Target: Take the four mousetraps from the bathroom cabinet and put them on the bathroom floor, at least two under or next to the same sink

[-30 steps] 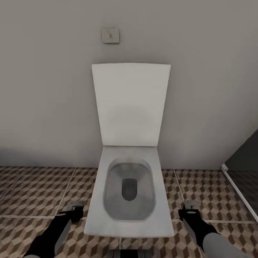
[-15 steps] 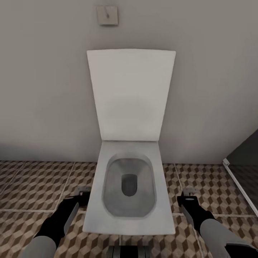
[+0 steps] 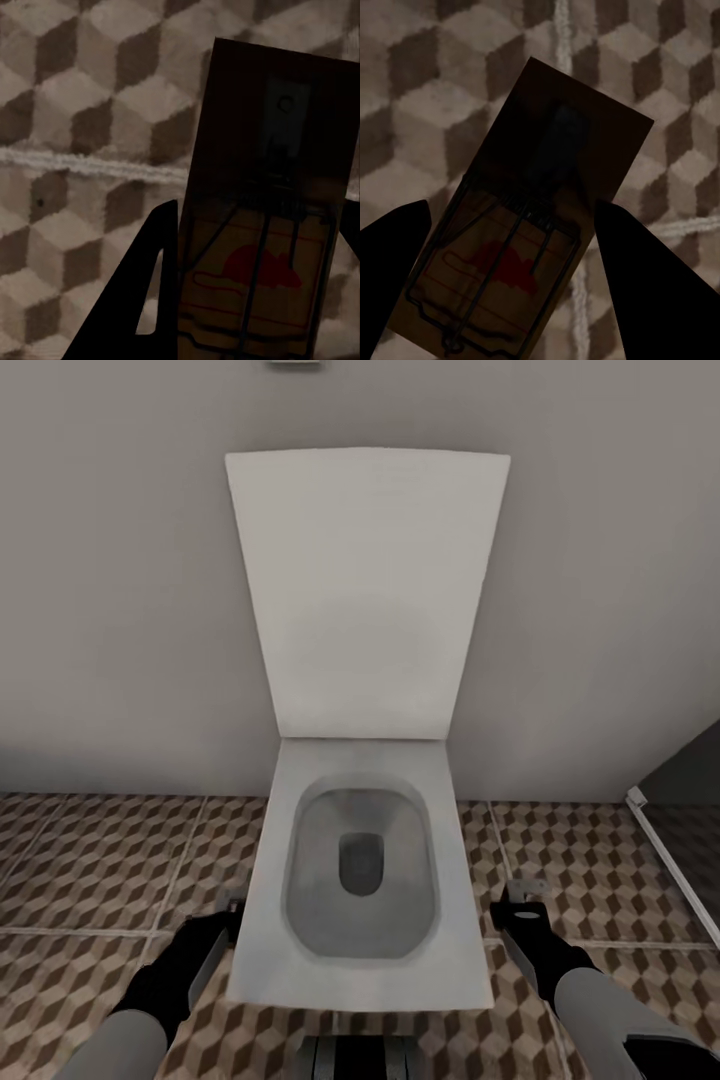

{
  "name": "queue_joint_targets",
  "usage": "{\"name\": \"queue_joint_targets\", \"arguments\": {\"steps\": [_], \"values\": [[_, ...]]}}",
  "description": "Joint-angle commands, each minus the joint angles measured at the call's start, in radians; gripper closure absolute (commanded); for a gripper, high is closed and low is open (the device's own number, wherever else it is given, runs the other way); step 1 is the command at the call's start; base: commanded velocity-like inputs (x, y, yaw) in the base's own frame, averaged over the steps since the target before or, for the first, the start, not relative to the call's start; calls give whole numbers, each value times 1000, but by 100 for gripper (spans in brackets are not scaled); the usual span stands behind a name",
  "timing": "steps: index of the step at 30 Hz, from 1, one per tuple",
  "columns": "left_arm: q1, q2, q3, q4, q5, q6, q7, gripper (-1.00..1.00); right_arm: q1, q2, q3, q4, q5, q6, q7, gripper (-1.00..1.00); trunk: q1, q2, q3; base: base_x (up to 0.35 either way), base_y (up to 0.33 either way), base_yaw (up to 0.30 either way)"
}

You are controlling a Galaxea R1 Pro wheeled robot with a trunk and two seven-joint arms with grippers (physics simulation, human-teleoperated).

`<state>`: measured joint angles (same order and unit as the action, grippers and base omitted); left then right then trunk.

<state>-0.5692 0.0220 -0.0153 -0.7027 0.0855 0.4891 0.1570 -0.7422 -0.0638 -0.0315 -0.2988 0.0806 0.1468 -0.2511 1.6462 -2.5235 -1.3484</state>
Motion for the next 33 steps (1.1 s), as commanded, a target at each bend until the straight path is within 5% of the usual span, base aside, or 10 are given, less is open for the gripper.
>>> {"name": "queue_joint_targets", "arguments": {"steps": [1,9,33], "values": [[0,2,-1,9,7,4,9,100,0,1,-4,-1,8,3,0,100,0,-1,-5,0,0,0],[0,3,2,25,7,2,10,100,0,2,-6,13,7,-4,0,100,4,-2,-36,0,0,0],[0,2,3,10,10,-41,19,100,0,-1,-7,24,10,-13,0,100,4,-2,-36,30,58,0]]}}
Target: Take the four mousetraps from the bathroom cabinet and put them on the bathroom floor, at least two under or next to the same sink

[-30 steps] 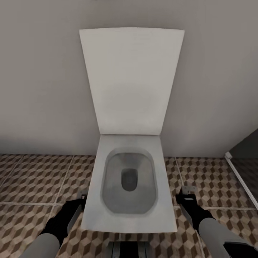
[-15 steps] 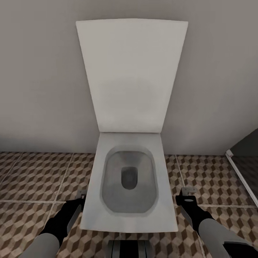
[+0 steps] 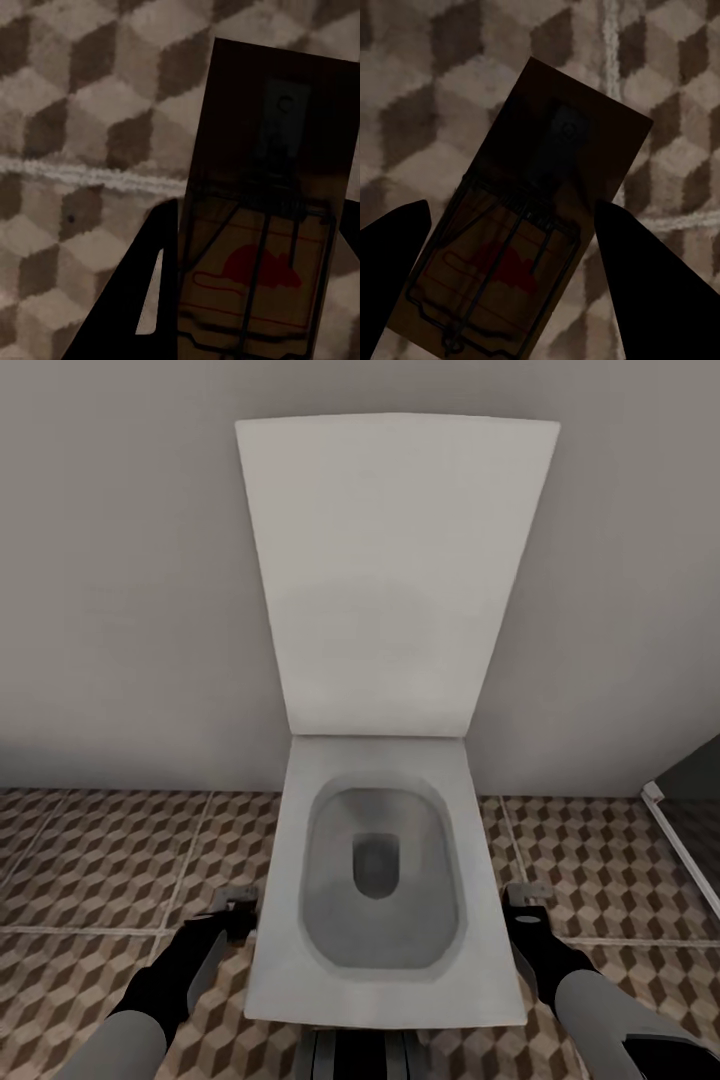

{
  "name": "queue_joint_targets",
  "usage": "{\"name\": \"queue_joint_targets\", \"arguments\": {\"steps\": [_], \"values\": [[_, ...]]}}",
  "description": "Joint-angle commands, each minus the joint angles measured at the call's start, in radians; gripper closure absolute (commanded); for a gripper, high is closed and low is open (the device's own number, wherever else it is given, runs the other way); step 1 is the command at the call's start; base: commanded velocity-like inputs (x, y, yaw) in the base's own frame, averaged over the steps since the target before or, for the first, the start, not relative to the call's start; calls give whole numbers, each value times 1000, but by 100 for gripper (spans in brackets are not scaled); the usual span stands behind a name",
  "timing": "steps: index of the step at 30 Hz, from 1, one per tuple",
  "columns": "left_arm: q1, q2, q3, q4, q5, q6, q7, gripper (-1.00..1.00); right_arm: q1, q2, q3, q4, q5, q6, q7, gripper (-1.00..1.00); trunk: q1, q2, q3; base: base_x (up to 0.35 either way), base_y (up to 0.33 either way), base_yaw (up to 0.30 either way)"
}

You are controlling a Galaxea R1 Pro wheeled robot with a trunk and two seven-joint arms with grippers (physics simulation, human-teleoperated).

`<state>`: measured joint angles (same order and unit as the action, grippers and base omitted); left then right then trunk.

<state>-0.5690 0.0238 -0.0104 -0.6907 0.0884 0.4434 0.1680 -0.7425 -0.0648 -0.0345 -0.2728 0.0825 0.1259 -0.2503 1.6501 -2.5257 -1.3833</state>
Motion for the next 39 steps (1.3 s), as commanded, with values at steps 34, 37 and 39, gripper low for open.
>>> {"name": "queue_joint_targets", "arguments": {"steps": [34,37,39], "values": [[0,-2,1,-2,6,1,10,100,0,2,-4,-3,13,9,-13,100,0,0,-1,1,2,-44],[0,-2,2,-1,7,1,10,100,0,2,-4,-3,13,9,-13,100,0,0,-1,0,-6,-2],[0,-2,1,-1,8,1,10,100,0,2,-3,-3,13,9,-14,100,0,0,-1,0,-30,-1]]}}
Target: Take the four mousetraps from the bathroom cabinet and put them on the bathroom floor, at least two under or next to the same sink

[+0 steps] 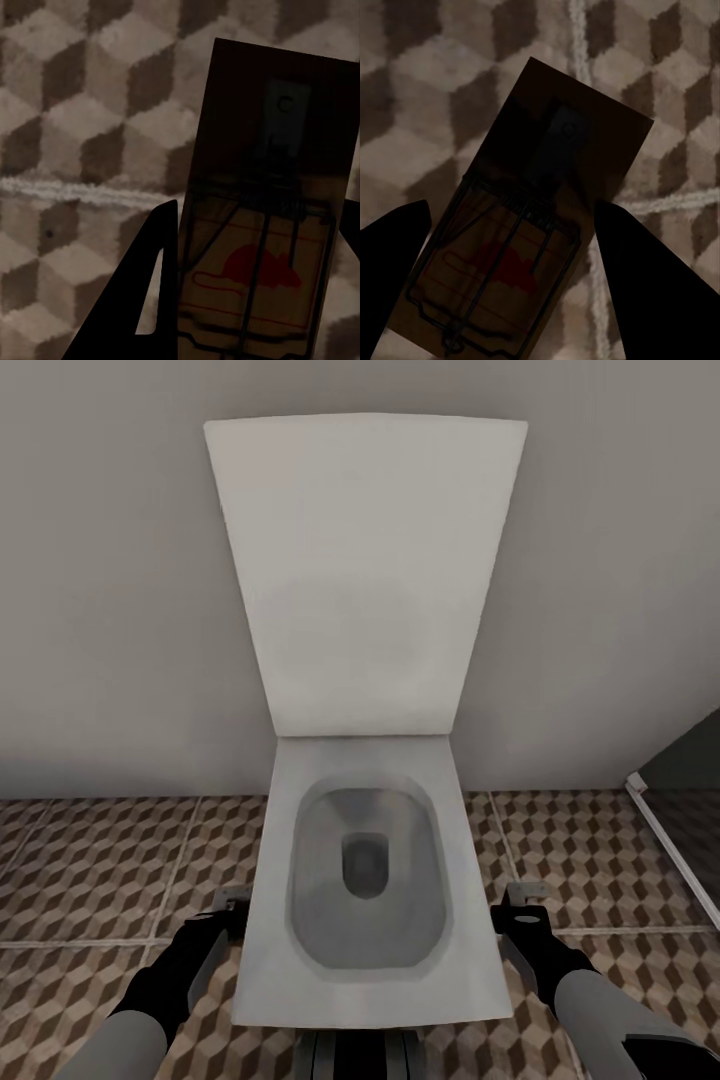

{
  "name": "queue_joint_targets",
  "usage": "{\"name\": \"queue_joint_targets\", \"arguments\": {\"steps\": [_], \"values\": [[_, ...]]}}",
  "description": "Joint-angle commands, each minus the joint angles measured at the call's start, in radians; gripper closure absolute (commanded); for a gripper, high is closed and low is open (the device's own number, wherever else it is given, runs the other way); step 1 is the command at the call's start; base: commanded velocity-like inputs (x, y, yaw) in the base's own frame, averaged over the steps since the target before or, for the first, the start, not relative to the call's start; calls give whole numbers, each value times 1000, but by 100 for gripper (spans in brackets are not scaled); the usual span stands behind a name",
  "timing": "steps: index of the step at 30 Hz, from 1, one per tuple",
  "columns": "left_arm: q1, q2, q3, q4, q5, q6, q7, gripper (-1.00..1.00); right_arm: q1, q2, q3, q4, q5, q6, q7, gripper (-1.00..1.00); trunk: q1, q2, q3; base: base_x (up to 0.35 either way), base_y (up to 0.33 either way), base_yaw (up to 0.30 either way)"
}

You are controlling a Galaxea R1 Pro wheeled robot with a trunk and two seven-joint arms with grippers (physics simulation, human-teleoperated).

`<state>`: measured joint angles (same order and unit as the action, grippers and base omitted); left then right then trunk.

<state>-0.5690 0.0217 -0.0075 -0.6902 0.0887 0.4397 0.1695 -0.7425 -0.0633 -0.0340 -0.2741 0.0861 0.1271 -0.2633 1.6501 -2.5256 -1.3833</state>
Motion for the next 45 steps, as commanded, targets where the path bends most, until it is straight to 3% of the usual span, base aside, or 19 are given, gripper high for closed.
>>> {"name": "queue_joint_targets", "arguments": {"steps": [1,45], "values": [[0,0,-1,-2,7,5,8,100,0,0,-3,-2,9,8,0,100,0,0,-1,0,-23,-1],[0,1,0,-2,13,5,8,100,0,0,-3,-2,9,6,10,100,0,0,-1,0,-37,0]]}}
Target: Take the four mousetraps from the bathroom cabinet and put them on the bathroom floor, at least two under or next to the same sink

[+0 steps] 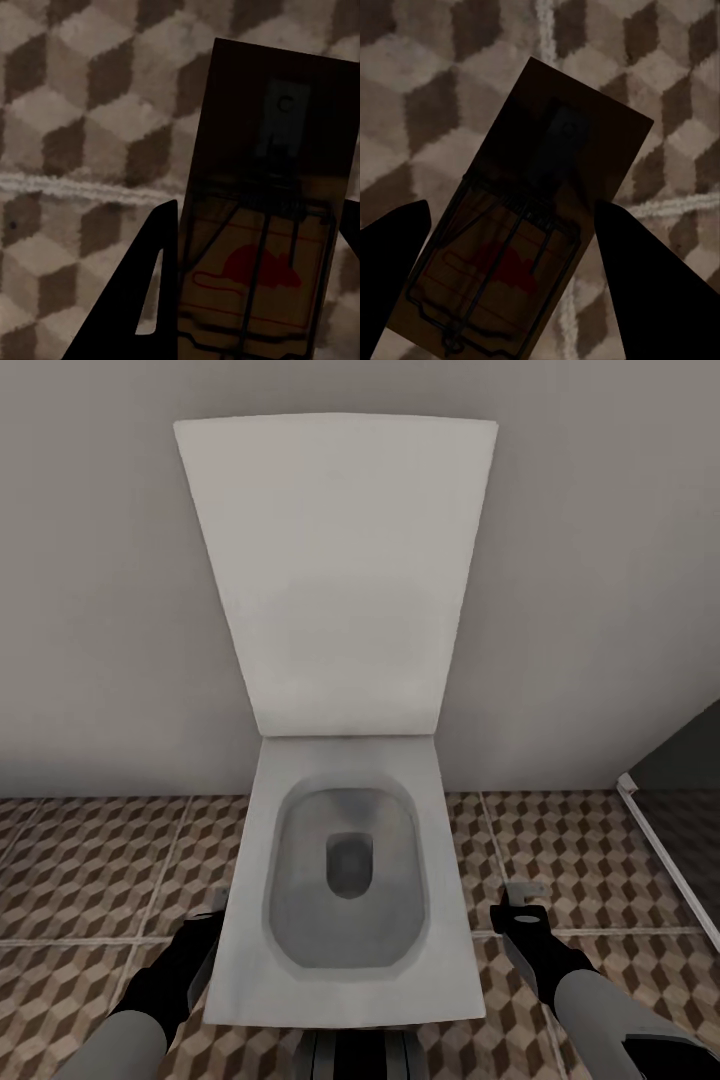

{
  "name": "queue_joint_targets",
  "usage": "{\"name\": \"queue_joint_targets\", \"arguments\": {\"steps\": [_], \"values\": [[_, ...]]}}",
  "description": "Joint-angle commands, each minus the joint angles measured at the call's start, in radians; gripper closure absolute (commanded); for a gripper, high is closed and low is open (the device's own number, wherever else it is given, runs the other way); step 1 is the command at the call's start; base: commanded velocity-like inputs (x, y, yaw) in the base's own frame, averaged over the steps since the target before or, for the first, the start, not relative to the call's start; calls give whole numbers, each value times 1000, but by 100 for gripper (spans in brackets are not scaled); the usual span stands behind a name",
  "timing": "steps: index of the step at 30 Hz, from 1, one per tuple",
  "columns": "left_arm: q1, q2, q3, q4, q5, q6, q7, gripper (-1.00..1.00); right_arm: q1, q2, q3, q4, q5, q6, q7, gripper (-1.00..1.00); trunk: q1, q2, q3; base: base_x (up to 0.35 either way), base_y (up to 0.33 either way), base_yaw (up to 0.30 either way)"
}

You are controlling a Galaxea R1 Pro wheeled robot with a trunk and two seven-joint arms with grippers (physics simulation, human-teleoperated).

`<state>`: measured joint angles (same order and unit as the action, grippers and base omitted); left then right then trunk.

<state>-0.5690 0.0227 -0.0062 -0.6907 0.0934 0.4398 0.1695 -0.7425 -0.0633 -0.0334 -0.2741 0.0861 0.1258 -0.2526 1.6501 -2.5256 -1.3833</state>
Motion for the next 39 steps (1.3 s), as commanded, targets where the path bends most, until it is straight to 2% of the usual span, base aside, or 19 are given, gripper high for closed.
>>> {"name": "queue_joint_targets", "arguments": {"steps": [1,30,39], "values": [[0,0,-2,-1,8,5,8,100,0,0,-3,-2,9,8,-1,100,0,0,-1,0,-4,0],[0,2,-3,-1,7,5,8,100,0,0,-3,-2,9,8,-1,100,0,0,-1,0,39,0],[0,4,-5,25,4,1,8,100,0,-2,3,0,18,5,-5,100,0,0,-1,0,0,0]]}}
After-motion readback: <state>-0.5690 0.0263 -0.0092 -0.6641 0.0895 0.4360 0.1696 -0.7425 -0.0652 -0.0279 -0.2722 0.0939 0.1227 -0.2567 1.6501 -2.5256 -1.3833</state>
